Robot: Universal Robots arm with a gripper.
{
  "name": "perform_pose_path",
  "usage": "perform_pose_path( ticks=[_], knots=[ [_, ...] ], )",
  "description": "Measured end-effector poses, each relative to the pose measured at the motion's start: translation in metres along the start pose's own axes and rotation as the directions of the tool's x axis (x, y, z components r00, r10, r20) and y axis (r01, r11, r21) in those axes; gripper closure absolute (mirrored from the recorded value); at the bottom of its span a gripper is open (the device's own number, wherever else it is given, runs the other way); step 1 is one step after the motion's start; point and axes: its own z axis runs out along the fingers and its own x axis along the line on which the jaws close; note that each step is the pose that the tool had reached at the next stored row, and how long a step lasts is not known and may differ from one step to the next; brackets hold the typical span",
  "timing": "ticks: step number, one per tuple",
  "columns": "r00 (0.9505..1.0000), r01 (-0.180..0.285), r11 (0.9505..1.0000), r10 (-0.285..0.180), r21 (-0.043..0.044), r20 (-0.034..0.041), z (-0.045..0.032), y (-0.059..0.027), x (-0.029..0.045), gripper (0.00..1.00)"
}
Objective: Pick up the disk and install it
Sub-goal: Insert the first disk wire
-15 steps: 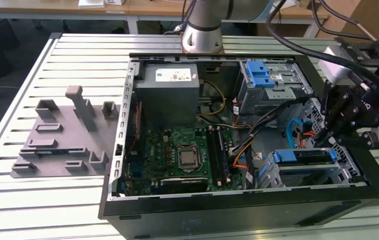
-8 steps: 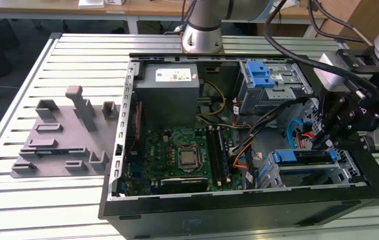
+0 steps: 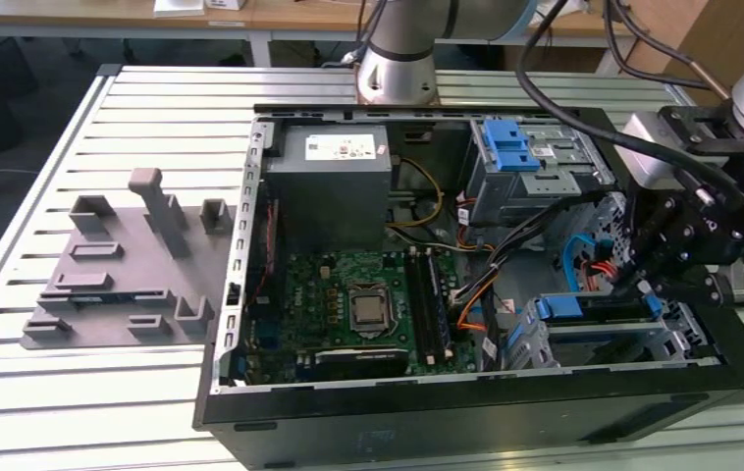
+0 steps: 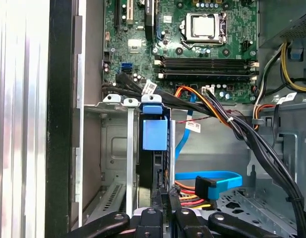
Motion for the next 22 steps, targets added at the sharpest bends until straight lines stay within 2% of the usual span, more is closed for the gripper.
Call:
perform_pose_path(
  ticks=[22],
  knots=[
    [1.0,0.0,1.0,0.0,0.0,0.0045,0.0045,-0.0007,0.0023,0.84]
  ],
)
